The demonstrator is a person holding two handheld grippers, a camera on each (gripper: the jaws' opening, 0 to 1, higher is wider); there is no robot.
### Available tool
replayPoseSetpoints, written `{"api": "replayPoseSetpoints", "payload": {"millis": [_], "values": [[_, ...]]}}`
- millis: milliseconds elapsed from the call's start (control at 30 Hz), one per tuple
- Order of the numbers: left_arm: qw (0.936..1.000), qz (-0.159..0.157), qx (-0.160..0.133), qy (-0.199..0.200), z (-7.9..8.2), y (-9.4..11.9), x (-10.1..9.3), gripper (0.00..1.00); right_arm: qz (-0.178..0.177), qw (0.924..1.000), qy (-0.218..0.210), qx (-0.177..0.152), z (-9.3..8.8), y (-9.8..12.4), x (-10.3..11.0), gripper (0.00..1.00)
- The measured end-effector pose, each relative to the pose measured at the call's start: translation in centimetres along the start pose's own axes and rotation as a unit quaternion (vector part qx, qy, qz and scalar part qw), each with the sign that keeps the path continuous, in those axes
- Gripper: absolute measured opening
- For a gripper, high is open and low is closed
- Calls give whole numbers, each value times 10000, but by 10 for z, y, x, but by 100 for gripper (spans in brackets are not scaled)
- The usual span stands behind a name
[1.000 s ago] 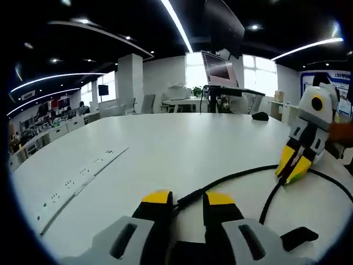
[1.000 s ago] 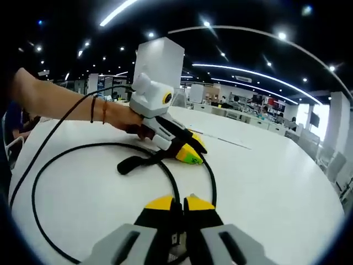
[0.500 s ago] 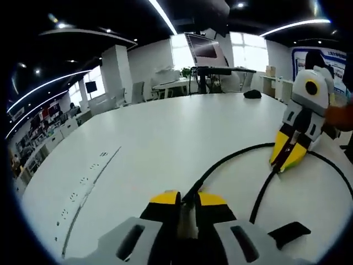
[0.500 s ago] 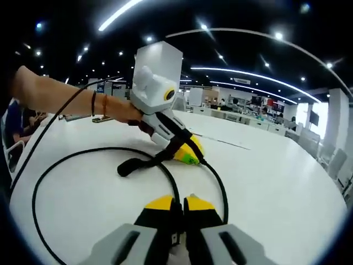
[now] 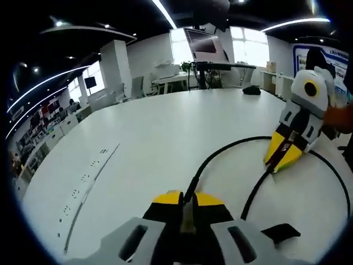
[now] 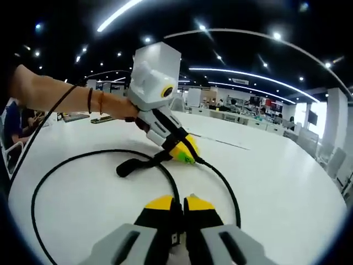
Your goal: Find the charging cable on the desk, coil it up and secure with Velcro.
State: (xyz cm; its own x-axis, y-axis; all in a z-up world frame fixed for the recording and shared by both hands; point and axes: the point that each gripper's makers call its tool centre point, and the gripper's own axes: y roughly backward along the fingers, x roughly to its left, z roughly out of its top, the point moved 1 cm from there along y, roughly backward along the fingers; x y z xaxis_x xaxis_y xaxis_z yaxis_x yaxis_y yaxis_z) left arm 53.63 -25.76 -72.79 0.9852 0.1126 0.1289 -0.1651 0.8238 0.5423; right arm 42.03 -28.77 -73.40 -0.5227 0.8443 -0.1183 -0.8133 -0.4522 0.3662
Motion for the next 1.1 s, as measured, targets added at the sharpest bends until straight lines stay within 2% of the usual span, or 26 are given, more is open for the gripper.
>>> {"api": "replayPoseSetpoints", "payload": {"millis": [267, 567, 733, 833, 867, 1100], "values": [[9999, 115, 41, 34, 2, 9, -4, 8, -82, 9999, 26, 60, -1, 0, 2, 9], [9986, 479, -12, 215, 3, 25, -6, 8, -267, 9996, 42, 95, -2, 1, 4, 9], [9981, 574, 9, 236, 1, 30, -6, 8, -343, 9993, 87, 127, -1, 1, 4, 9], [9968, 708, 36, 364, -4, 39, -7, 7, -401, 9990, 129, 146, -2, 1, 4, 9], [9946, 889, 33, 539, -9, 47, -8, 7, -449, 9987, 166, 169, -2, 1, 4, 9], [9925, 1018, -35, 672, -16, 60, -13, 7, -510, 9984, 127, 187, -2, 1, 3, 9]]}}
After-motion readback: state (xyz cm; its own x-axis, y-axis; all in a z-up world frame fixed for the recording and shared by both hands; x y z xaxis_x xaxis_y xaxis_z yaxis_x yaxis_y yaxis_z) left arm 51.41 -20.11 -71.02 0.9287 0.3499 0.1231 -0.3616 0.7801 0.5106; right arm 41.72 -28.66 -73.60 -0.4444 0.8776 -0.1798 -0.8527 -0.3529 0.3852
